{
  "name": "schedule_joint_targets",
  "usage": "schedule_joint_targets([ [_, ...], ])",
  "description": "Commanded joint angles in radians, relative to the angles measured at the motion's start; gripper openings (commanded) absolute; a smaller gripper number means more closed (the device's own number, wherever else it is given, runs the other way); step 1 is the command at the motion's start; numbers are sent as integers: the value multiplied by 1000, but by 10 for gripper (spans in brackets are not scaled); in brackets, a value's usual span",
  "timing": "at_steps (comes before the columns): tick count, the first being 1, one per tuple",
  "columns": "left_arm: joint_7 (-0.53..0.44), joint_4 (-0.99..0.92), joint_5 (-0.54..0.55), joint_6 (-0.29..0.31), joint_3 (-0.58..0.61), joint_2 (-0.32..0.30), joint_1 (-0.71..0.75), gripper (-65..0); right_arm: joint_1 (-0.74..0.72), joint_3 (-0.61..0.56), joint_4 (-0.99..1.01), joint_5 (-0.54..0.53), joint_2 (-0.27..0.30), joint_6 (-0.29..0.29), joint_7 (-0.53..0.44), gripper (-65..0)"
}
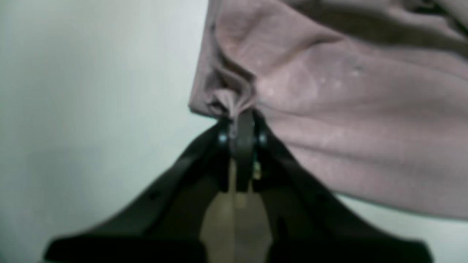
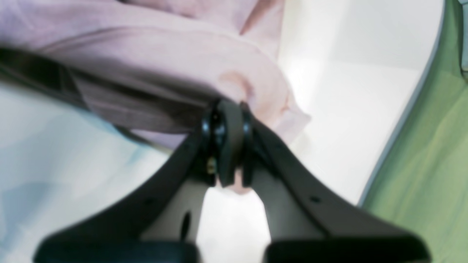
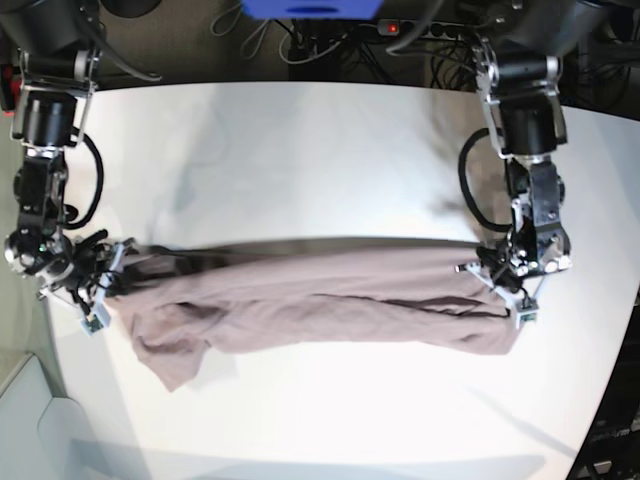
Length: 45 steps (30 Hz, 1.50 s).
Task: Layout the t-shirt on the table in an organized manner, then fold the t-shirt properly
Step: 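Grasp the folded edge with both grippers and lift it, then drag the held shirt edge outward with the right gripper and release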
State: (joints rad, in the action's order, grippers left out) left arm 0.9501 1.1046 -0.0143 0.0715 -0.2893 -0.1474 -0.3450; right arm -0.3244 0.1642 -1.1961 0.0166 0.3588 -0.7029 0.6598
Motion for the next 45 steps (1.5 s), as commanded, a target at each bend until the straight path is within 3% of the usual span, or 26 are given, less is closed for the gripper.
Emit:
schedule_joint_targets([
  [1,-24,13,-14,-9,6,-14,-27,-649,-40,5,-17,-16,6,5,-24,-650],
  [4,-42,6,-16,-9,0,-16,-32,-643,-40,7,-17,-16,3,5,-22,-569],
  [10,-87,15,-9,-19,-1,-28,-59,-510,-66,8,-20,-16,1,5,-21,-313],
  [14,-87,105,-8,-19,-31,-24,-50,-472,-2,18,-133,-17,1,5,15,-202],
  [21,-85,243,-6,-9,-178,36,-26,-422,192,119,-416,-16,-126,5,44,-195],
  [28,-89,286,-6,-9,-184,33,74,-422,225,120,-416,-16,-212,5,35,-195],
  [45,-96,477,-6,-9,-187,29,289,-422,41,116,-54,-16,-212,5,-38,-200],
])
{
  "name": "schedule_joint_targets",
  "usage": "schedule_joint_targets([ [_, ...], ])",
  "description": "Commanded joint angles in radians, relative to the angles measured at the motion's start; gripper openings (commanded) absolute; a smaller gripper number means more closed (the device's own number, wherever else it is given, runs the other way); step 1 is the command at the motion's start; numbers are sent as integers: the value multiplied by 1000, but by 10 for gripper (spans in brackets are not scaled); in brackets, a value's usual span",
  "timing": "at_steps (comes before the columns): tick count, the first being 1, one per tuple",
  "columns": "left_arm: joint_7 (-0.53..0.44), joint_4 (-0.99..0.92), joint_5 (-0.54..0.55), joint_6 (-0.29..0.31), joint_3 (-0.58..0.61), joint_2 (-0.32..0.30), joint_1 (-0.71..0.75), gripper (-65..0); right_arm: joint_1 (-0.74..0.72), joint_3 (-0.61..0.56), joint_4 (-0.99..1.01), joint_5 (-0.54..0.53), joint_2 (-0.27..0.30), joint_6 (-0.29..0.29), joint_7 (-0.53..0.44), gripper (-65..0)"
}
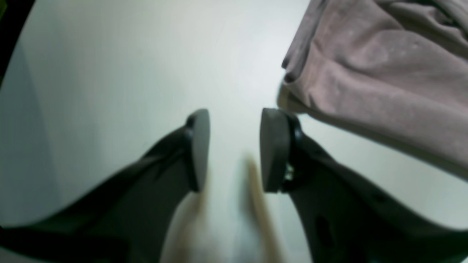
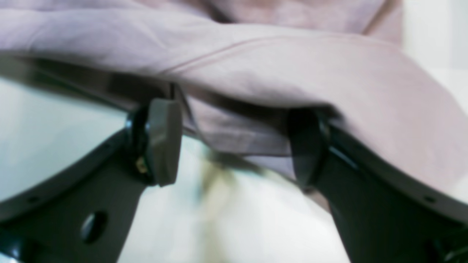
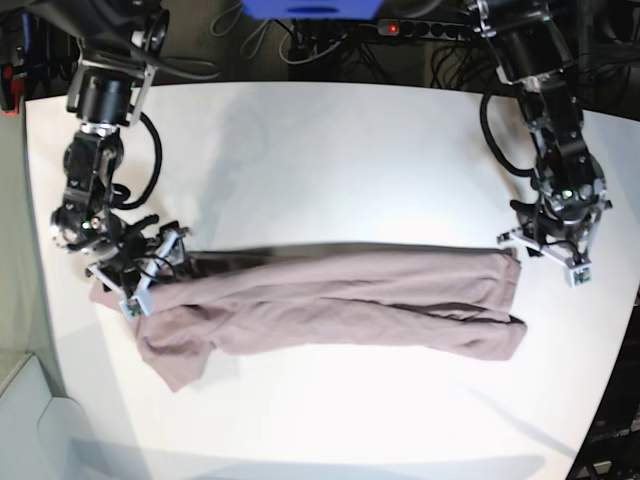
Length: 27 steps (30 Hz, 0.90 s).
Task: Layout the t-shirt on the table in an organized manner, then fold the t-shirt properly
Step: 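Drag the held shirt edge outward with the right gripper and release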
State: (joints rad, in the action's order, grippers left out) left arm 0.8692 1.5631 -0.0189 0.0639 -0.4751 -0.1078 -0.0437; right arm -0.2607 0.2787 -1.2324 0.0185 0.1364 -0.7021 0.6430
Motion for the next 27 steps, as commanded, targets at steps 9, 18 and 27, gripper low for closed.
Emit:
schedule_joint_targets([
  [9,-15,49,-2,-2,-6,-33,28,-422,-28,4,30,-18,7,4,-59,-585],
  [18,-15,35,139,0,-98,-50,26,-422,179,9,-536,-19,6,4,113,-650],
  [27,-11,10,218,0,-92,-60,28,-422,406,11,-808,-19,7,4,312,-650],
])
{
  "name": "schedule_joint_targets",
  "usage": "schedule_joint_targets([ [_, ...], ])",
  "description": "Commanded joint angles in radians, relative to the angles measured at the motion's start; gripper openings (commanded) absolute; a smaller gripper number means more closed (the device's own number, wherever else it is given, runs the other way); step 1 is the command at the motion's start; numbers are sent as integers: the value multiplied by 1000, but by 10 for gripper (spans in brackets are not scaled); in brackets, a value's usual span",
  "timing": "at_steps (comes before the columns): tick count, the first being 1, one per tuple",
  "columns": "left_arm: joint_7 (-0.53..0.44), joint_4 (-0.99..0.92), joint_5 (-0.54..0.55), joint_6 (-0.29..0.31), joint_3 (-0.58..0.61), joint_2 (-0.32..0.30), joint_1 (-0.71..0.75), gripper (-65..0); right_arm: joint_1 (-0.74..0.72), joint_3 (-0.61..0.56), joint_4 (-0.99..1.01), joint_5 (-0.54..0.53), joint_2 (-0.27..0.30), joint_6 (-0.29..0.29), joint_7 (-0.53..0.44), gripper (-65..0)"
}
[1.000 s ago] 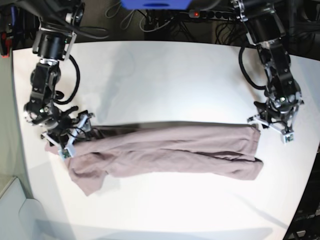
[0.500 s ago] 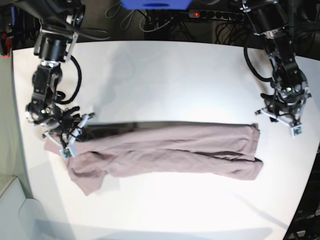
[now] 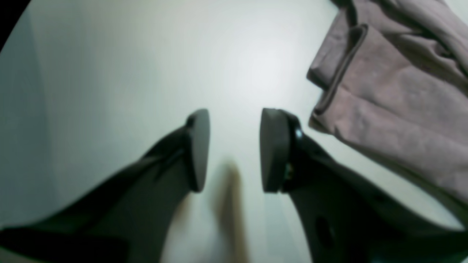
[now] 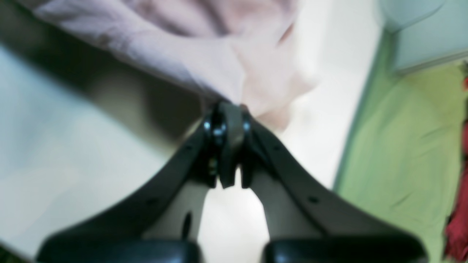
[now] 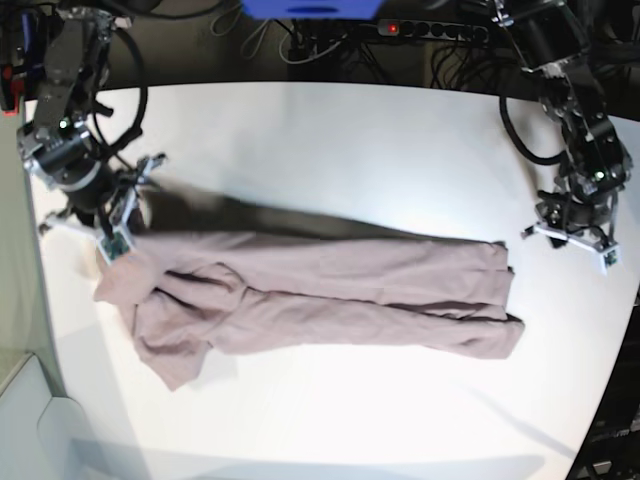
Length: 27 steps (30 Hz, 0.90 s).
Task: Layout the t-shirt on the table in an organized manner, then fold the t-shirt properly
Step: 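Drag the held shirt edge outward with the right gripper and release, then move the left gripper to the shirt's hem corner and grasp it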
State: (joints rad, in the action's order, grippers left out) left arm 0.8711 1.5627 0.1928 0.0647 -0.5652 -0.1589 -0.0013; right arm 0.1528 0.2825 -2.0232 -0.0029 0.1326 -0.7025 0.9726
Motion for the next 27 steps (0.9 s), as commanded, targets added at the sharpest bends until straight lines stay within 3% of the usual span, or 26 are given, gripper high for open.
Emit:
schedule_joint_targets([
  [1,-11,-3,6,-1,-2,-9,-15,-422,14,11,-15,2,16,4,10,-650],
  [7,-8,-71,6,-1,-5,-17,-9,-421,138,-72,2,2,141,4,134,-650],
  [12,-6,-66,7,-1,0,-40,28,-419,156,-29,-1,4,161,4,191,-640],
  [14,-6,-61,9,1,0,-43,31,-387,158,-1,-1,4,158,4,194,-586],
  [18,61,14,27,1,1,-35,33,-282,207,31,-3,4,155,4,153,-402],
  [21,99,84,109,31,61,-35,56,-272,238,54,-3,2,118,4,88,-293],
  [27,125,170,182,33,199,-5,119,-269,267,83,-3,2,62,4,30,-261],
])
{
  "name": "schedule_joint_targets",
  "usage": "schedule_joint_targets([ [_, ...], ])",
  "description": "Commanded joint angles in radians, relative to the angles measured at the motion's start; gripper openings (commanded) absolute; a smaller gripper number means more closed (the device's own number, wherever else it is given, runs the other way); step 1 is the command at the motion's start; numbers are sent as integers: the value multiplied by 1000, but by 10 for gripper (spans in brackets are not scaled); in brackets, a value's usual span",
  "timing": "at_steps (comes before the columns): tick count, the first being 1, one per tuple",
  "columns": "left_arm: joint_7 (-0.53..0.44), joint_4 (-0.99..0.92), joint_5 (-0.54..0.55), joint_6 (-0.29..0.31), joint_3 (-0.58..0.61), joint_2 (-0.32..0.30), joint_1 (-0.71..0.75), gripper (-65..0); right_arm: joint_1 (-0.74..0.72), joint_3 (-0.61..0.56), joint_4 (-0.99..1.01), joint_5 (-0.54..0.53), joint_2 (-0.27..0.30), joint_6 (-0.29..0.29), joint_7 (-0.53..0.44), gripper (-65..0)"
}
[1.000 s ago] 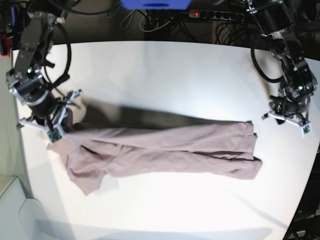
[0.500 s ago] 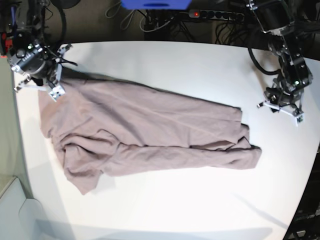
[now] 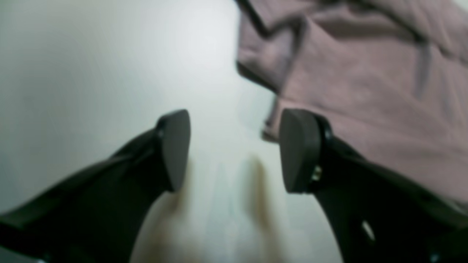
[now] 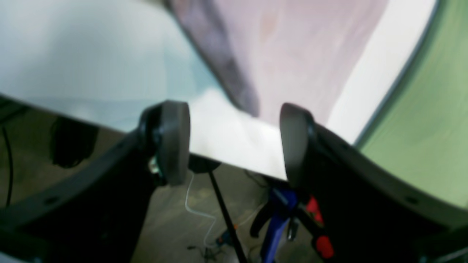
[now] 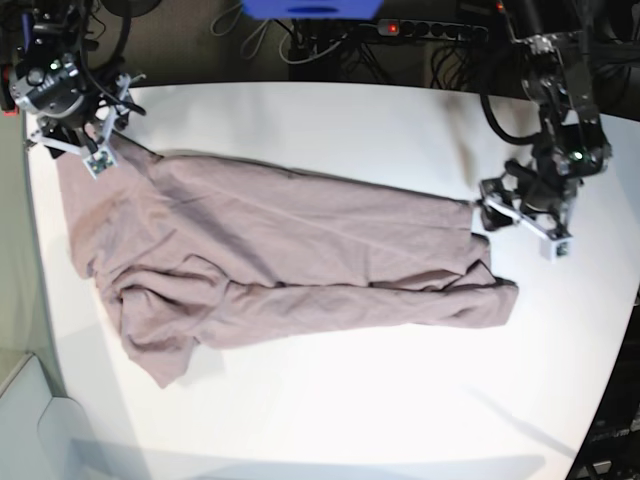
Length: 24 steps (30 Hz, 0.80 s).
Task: Layout the t-shirt on the table in an organized manner, then fold the t-shirt properly
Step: 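Move the left gripper to the shirt's hem corner and grasp it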
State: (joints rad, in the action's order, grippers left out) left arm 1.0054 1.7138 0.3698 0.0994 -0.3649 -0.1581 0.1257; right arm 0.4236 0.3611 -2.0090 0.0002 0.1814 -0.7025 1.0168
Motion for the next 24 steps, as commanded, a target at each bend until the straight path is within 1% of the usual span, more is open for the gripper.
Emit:
schedule_joint_targets([
  [1,-12,21,5,0,13,7,-1,-269,-1,5,-17,-1,10,4,-14,-261],
  [4,-24,-1,-16,4,43,35,9,-269,13,5,-17,-1,10,4,-17,-261],
  [7,-89,-53,-33,4,70,51,4,-269,14,5,-17,-1,10,4,-17,-261],
  [10,-128,-88,-39,-2,94,51,4,-269,16,8,-16,-1,10,4,-17,-261],
  [14,-161,-120,-39,-2,89,53,2,-217,34,9,-14,-1,10,4,-19,-261],
  [17,-202,-169,-39,-2,89,53,-14,-203,42,5,-12,-1,10,4,-19,-261],
  [24,-211,-324,-39,3,97,53,-97,-214,44,9,-12,-1,10,4,-19,-261],
])
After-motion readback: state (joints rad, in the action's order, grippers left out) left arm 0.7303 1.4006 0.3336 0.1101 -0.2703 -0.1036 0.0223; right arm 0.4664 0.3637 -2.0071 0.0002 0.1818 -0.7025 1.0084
